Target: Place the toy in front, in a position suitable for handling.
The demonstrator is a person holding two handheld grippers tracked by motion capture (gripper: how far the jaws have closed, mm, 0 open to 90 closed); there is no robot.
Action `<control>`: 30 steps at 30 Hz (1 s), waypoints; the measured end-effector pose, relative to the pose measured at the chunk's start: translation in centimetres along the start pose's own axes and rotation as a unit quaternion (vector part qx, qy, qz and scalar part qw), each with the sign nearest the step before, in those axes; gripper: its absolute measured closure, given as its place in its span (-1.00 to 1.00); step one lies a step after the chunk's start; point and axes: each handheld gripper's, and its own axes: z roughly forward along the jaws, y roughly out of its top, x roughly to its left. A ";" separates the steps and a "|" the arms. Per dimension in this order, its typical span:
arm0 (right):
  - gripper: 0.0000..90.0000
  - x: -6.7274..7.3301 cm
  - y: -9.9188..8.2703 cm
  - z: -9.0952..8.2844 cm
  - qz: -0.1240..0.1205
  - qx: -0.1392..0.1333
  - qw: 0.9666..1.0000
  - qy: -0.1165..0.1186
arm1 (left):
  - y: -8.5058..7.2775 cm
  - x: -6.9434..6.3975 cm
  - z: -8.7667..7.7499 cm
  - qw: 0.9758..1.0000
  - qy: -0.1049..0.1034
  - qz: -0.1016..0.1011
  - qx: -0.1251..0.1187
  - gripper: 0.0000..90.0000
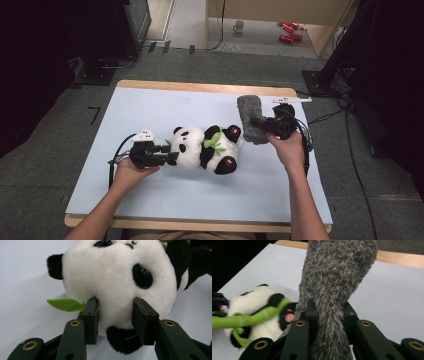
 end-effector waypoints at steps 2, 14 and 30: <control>0.65 1.1 0.4 0.2 -0.010 0.005 1.000 0.008 | 0.0 -0.1 0.1 1.000 0.001 -0.003 -0.003 0.29; 0.65 8.1 0.9 3.4 -0.076 0.040 0.993 0.084 | -0.3 0.2 0.1 1.000 -0.005 0.001 -0.008 0.23; 0.66 7.2 -1.6 6.1 -0.061 0.081 0.989 0.105 | -1.2 2.2 0.6 0.997 -0.065 -0.002 0.033 -0.31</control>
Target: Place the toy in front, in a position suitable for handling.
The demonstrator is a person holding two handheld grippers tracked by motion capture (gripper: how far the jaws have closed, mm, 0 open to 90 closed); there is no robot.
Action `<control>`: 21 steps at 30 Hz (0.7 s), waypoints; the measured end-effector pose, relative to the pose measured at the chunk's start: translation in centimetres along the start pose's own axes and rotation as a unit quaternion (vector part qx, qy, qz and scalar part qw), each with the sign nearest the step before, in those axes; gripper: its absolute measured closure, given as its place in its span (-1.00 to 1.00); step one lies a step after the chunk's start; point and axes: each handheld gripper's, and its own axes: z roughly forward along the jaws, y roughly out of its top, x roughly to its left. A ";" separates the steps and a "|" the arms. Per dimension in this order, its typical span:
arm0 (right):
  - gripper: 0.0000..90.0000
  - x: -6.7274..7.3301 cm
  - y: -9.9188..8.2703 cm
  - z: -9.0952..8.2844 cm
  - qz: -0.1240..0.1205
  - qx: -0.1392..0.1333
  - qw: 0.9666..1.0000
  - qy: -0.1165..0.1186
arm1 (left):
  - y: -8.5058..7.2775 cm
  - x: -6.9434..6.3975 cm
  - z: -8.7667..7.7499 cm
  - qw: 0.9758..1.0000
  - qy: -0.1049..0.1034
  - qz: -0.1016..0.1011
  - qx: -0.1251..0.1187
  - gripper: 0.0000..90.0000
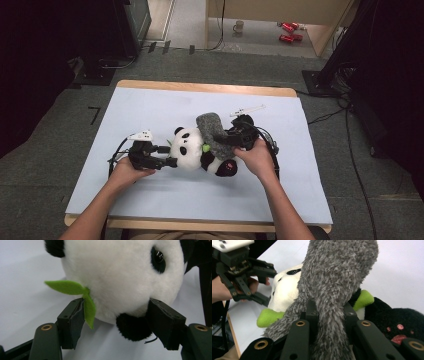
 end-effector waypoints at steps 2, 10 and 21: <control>0.66 0.1 0.0 0.0 0.001 0.000 1.000 -0.003 | 0.0 0.1 0.0 1.000 -0.002 0.007 -0.007 -0.31; 0.66 0.3 -0.1 0.0 -0.002 -0.003 1.000 -0.009 | 0.4 -0.4 0.6 1.000 -0.012 -0.004 -0.007 -0.04; 0.66 2.5 3.9 0.0 -0.028 -0.032 0.999 0.005 | 1.1 -1.7 0.8 0.999 0.015 0.031 0.019 0.52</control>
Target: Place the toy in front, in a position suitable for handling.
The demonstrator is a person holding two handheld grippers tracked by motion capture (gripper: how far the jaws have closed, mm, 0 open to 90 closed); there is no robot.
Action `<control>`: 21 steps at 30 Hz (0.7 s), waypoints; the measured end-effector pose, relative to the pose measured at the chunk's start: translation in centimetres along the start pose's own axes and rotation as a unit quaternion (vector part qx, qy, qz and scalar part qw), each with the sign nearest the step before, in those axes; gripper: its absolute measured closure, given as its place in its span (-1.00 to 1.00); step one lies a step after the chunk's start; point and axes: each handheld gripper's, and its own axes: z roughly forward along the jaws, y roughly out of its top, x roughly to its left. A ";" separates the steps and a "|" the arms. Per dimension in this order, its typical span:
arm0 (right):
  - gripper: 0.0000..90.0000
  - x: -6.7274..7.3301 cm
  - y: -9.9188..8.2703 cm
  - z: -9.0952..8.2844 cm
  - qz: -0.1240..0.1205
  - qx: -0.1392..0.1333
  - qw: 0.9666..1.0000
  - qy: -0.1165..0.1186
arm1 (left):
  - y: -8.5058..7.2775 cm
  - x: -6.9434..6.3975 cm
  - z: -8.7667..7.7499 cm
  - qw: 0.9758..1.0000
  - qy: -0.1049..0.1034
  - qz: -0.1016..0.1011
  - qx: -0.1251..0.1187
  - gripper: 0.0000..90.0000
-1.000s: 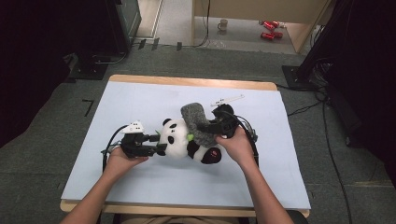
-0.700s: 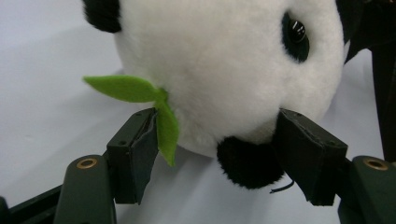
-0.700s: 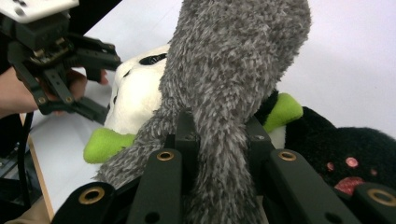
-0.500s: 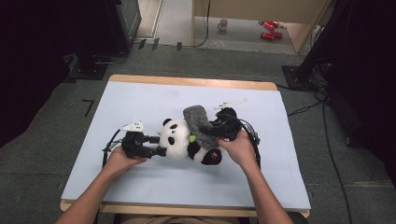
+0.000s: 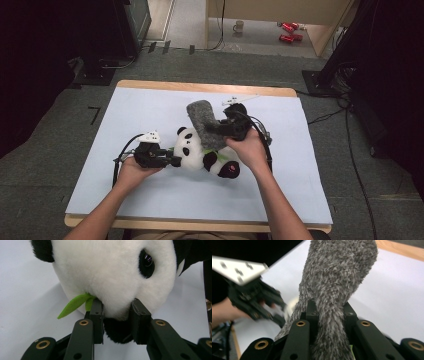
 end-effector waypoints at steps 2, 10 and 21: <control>0.66 0.3 0.4 0.7 -0.002 0.004 1.000 0.003 | 0.0 0.0 0.0 1.000 0.000 -0.001 0.000 0.52; 0.66 2.3 2.1 7.5 -0.018 0.081 0.996 0.029 | -0.1 -0.1 0.0 1.000 0.011 -0.006 -0.001 0.51; 0.66 -1.0 1.6 6.5 -0.010 0.099 0.994 -0.042 | -0.2 0.2 0.2 1.000 0.010 -0.016 -0.002 0.52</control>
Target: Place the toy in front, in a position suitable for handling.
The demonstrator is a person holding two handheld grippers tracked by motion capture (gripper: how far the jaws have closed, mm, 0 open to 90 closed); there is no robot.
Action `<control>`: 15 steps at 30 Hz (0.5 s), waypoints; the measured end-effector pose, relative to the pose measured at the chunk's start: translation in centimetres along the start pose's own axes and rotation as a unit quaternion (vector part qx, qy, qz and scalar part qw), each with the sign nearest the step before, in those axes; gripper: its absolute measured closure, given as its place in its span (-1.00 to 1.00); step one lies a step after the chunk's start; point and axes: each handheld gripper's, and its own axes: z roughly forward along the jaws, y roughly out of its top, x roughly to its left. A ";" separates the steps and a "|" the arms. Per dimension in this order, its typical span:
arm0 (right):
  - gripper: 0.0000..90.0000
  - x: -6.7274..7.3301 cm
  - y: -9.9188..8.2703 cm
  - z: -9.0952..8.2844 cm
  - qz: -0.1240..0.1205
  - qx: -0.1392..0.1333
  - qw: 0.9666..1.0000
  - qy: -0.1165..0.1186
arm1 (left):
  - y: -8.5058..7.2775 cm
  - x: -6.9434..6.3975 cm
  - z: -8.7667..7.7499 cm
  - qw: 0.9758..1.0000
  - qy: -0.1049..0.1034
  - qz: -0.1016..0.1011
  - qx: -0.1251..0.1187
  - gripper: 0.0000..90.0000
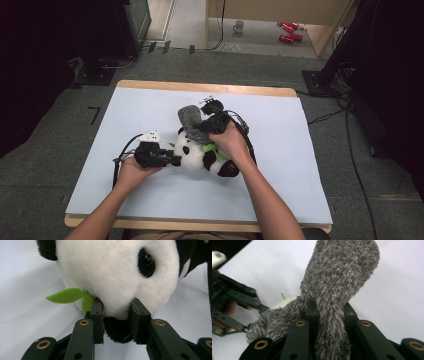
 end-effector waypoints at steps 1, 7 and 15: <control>0.66 -0.3 -0.2 -0.3 0.001 0.002 1.000 -0.009 | 0.0 0.0 0.0 1.000 0.000 0.000 0.000 0.52; 0.66 -2.1 -1.0 -1.1 0.016 0.010 0.999 -0.034 | 0.0 0.0 0.0 1.000 -0.003 -0.002 -0.002 0.52; 0.67 -2.8 -1.1 -1.8 0.023 0.005 0.998 -0.062 | 0.2 0.3 0.0 1.000 -0.014 -0.006 -0.003 0.52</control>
